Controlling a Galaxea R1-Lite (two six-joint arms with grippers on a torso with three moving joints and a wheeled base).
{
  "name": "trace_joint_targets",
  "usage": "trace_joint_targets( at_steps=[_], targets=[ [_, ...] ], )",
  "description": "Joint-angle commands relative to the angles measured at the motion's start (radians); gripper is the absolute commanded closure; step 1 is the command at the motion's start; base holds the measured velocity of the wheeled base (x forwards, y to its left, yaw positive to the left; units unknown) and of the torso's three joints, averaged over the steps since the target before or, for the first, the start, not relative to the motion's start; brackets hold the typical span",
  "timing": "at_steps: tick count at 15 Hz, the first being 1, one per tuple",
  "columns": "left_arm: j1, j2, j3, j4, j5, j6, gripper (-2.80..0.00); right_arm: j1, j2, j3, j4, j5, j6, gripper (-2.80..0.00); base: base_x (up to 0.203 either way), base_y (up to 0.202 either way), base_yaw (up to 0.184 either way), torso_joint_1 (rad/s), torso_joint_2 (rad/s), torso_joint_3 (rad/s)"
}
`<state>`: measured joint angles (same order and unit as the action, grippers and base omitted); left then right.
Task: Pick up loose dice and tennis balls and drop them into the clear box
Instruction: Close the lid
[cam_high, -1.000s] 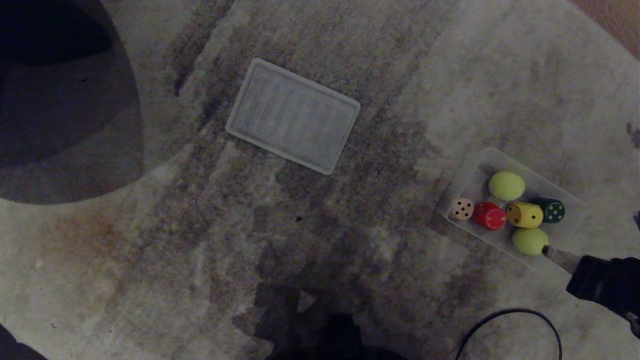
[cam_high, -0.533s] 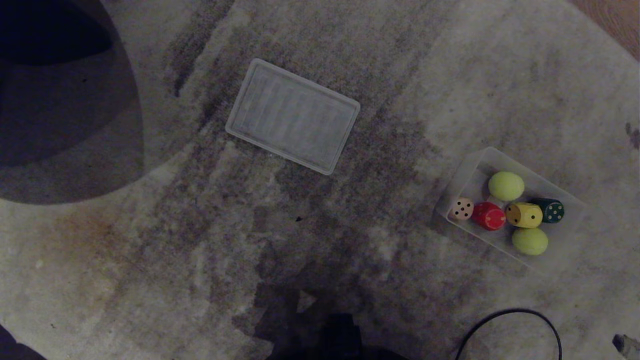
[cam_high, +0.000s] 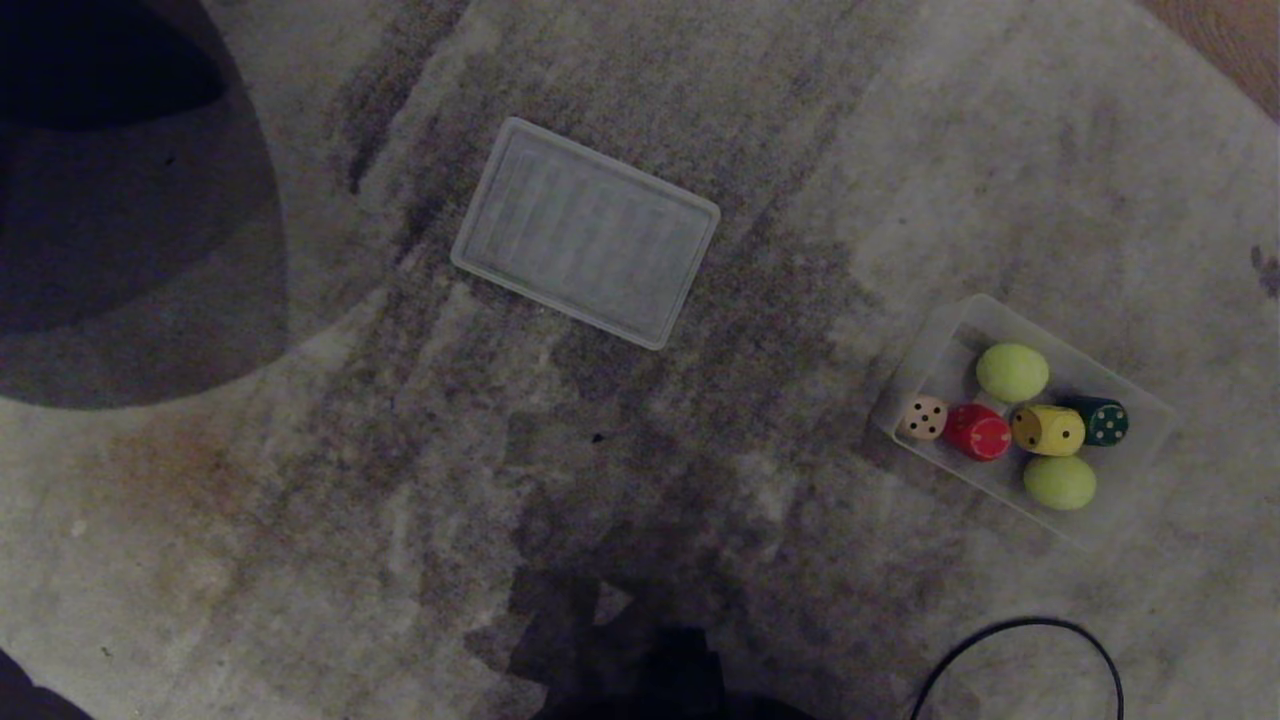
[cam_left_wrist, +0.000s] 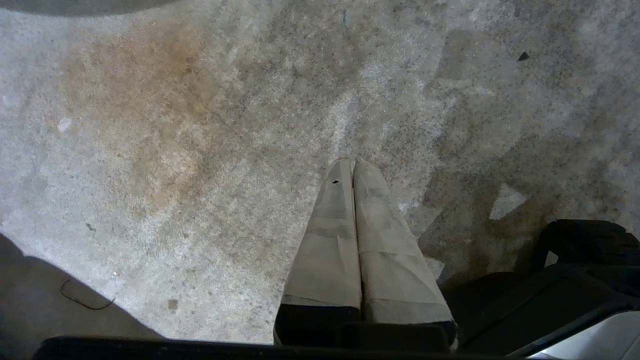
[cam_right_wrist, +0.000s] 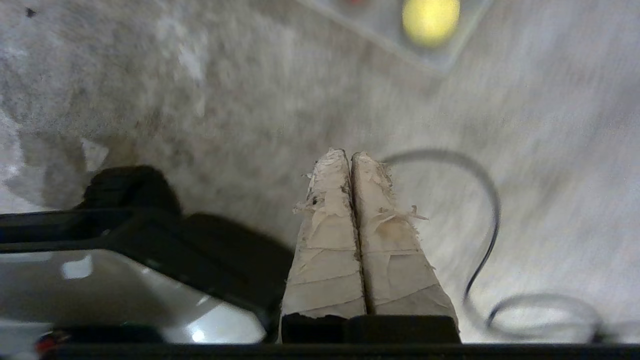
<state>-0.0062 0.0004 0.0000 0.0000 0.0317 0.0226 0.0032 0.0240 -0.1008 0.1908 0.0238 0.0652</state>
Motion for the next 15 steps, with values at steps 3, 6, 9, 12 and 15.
trace_joint_targets(
  at_steps=[3,6,9,12,15],
  targets=[
    [0.000,0.001,0.002,0.000,0.001,0.000,0.00,0.000,-0.024,0.078,-0.134,-0.016,-0.021,0.00,0.000,0.000,0.000,0.000,0.00,0.000],
    [0.000,0.001,0.002,0.000,0.001,0.000,0.00,0.000,-0.024,0.078,-0.134,-0.021,-0.019,0.00,0.000,0.000,0.000,0.000,0.00,0.000],
    [0.000,0.001,0.002,0.000,0.001,0.000,0.00,0.000,-0.024,0.081,-0.139,-0.022,-0.019,0.00,0.000,0.000,0.000,0.000,0.00,0.000],
    [0.000,0.001,0.002,0.000,0.001,-0.001,0.00,0.000,-0.024,0.081,-0.139,-0.022,-0.021,0.00,0.000,0.000,0.000,0.000,0.00,0.000],
    [0.000,0.001,0.002,0.000,0.000,-0.002,0.00,0.000,-0.024,0.081,-0.139,-0.022,-0.022,0.00,0.000,0.000,0.000,0.000,0.00,0.000]
  ],
)
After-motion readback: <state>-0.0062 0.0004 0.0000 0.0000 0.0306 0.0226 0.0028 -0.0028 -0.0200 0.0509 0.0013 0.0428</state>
